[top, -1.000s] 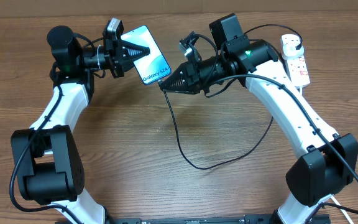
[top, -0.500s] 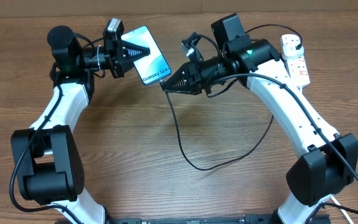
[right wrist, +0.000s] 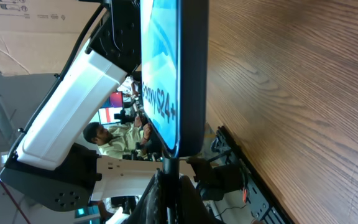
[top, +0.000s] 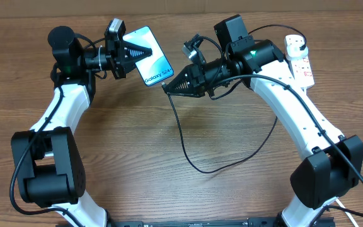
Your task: Plug charger to phone and switch on socket
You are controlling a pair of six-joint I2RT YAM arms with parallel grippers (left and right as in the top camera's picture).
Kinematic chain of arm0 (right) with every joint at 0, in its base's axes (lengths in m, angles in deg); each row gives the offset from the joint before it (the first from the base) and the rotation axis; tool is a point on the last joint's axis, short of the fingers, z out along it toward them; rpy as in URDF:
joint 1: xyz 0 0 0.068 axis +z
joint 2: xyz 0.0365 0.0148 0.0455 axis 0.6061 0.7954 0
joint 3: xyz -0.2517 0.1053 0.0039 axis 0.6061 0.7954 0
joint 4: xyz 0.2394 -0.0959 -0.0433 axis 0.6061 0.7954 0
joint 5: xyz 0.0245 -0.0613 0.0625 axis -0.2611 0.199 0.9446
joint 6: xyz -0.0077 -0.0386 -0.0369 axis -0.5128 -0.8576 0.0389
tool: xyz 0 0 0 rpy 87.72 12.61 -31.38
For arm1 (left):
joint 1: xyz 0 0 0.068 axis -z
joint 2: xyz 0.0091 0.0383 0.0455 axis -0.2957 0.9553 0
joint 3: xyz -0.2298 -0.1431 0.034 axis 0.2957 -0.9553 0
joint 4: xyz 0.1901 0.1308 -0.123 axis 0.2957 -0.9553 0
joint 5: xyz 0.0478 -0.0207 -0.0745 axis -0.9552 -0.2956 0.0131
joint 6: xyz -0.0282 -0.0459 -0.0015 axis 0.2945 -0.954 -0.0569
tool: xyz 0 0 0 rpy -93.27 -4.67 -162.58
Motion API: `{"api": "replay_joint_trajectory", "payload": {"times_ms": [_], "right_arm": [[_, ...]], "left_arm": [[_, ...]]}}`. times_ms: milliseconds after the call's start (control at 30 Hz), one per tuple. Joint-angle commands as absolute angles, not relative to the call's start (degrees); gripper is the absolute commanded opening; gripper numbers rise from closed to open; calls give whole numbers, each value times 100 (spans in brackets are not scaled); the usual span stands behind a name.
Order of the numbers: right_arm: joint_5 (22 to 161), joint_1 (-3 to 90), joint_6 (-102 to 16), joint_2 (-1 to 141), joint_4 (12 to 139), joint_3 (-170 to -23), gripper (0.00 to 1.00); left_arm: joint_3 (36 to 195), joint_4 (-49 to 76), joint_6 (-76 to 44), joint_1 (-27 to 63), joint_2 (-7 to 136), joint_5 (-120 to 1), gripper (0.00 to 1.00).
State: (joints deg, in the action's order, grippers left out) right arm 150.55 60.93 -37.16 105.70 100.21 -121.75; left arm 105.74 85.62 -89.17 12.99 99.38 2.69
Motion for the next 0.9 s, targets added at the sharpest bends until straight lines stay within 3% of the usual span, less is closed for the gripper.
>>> {"api": "replay_joint_trajectory", "payload": {"times_ms": [0,867], "right_arm": [[15208,6060,-3777,10471,9933,-12142,4],[15006,6060,-3755,10471,9726,-12142,4]], "left_arm": [[10640,8623,-8950,1292,9946,376,4],[10640,8623,-8950,1292,9946,376,4]]}}
